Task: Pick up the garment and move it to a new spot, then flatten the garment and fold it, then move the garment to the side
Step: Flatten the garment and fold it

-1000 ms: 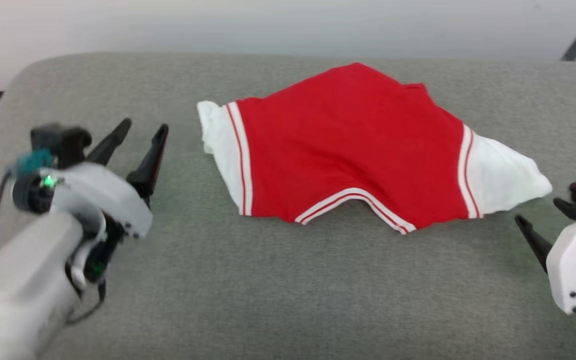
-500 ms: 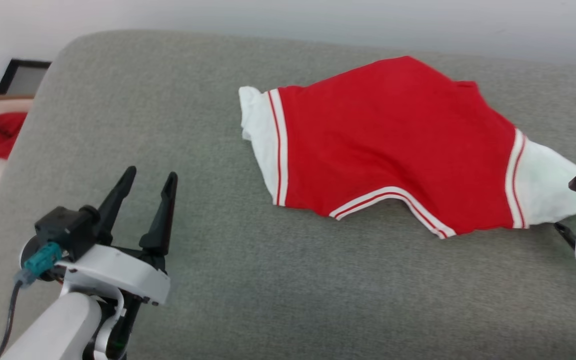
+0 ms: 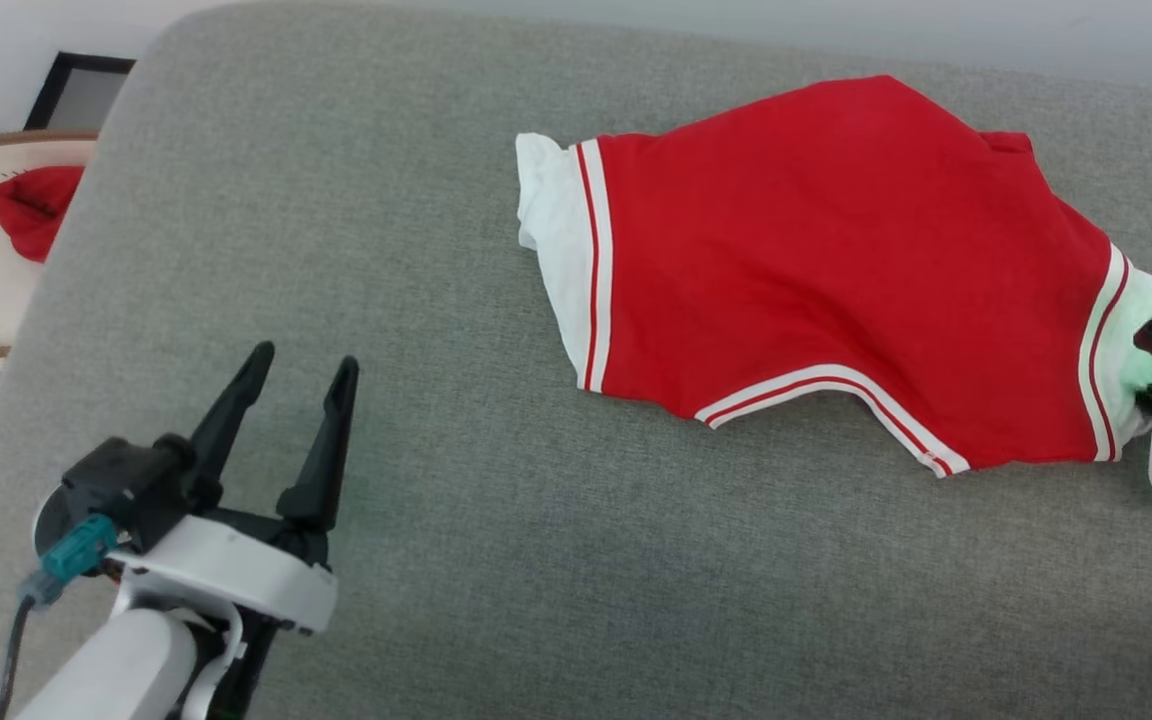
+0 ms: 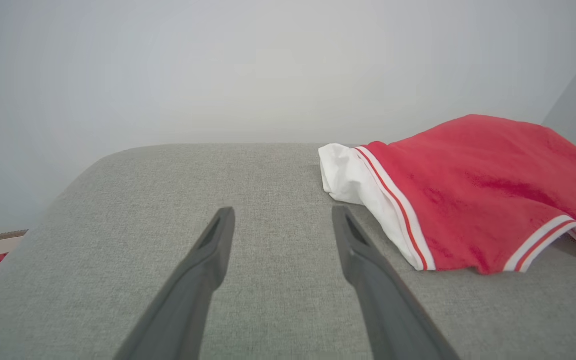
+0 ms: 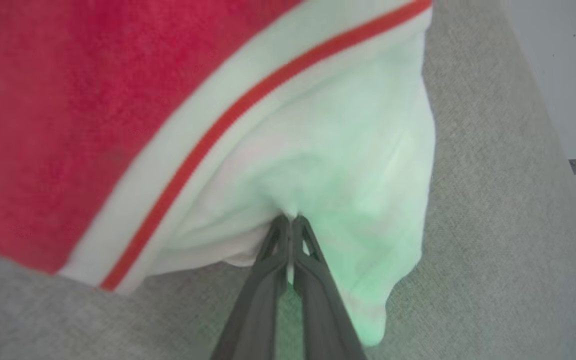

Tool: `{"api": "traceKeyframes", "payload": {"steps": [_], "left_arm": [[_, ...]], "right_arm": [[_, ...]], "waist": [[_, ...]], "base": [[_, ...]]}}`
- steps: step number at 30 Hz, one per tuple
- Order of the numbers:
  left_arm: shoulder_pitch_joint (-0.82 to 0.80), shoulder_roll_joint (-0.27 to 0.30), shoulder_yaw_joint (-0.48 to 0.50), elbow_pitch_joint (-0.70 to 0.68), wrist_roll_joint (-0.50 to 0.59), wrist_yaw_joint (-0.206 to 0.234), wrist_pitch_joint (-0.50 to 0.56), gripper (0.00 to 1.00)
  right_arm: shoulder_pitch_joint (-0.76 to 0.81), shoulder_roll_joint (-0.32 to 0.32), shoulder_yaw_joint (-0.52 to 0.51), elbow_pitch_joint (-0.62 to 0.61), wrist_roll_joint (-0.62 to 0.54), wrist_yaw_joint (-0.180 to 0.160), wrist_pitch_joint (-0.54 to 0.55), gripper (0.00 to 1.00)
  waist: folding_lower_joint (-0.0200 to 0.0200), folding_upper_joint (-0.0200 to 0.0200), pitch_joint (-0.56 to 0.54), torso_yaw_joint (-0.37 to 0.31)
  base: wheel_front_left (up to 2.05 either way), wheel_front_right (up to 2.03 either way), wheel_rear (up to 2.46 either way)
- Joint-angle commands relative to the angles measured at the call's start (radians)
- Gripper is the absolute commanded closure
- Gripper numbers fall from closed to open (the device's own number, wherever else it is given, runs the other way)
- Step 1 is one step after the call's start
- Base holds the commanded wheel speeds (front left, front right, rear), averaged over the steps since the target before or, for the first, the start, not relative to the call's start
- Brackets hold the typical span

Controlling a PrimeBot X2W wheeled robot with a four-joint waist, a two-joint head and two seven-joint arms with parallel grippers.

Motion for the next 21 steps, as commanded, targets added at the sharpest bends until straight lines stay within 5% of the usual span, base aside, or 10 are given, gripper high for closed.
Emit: {"api": "traceKeyframes", "payload": {"steps": [1,7,13,21], "left_arm": [[0.005,0.01,-0.002,-0.002,0.01,-0.009,0.006,0.0],[-0.098,0.069,-0.026,0.01,-0.032,-0.113,0.127,0.0],[-0.304,0.094,-0.094,0.124,-0.201,-0.25,0.483,0.0],[-0.566,0.016,-0.178,0.3,-0.417,-0.279,0.889,0.0]], "right_arm": [[0.0,0.006,0.015,0.021,0.007,-0.001,-0.003,1.0],[-0.043,0.026,0.032,0.032,0.012,-0.002,-0.011,1.0],[-0.079,0.049,0.054,0.038,0.011,-0.001,-0.009,1.0],[-0.128,0.062,0.081,0.054,0.015,-0.001,-0.011,1.0]], "waist": [[0.0,0.0,0.004,-0.005],[0.0,0.0,0.027,-0.025],[0.0,0.0,0.057,-0.043],[0.0,0.0,0.091,-0.062]], "base": [[0.0,0.0,0.0],[0.0,0.0,0.0],[0.0,0.0,0.0],[0.0,0.0,0.0]]}}
